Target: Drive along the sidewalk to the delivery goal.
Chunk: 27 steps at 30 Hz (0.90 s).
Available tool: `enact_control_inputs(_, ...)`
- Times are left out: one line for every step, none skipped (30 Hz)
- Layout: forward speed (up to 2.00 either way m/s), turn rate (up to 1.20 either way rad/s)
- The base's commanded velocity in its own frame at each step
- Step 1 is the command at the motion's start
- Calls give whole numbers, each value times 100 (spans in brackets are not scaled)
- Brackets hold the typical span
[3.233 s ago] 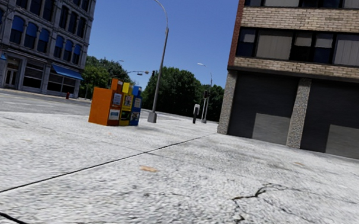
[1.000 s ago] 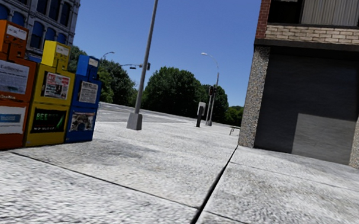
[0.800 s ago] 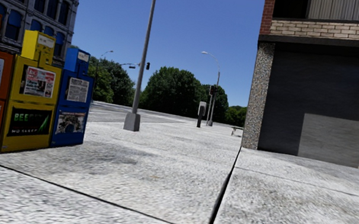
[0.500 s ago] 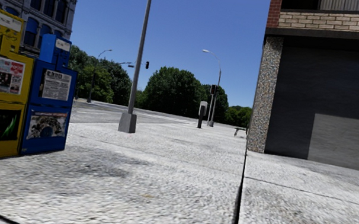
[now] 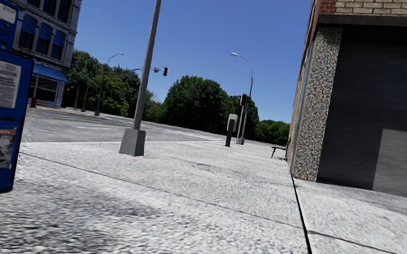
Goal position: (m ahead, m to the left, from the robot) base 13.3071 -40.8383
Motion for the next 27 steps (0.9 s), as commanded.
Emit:
enact_control_inputs(200,-44)
enact_control_inputs(200,-67)
enact_control_inputs(200,-94)
enact_control_inputs(200,-109)
enact_control_inputs(200,-120)
enact_control_inputs(200,-120)
enact_control_inputs(200,-120)
enact_control_inputs(200,-110)
enact_control_inputs(200,-24)
enact_control_inputs(200,-4)
enact_control_inputs(200,0)
enact_control_inputs(200,0)
enact_control_inputs(200,0)
enact_control_inputs(200,0)
enact_control_inputs(200,0)
enact_control_inputs(200,0)
enact_control_inputs(200,0)
enact_control_inputs(200,0)
enact_control_inputs(200,0)
enact_control_inputs(200,0)
enact_control_inputs(200,0)
enact_control_inputs(200,0)
enact_control_inputs(200,0)
enact_control_inputs(200,0)
enact_control_inputs(200,0)
enact_control_inputs(200,0)
enact_control_inputs(200,0)
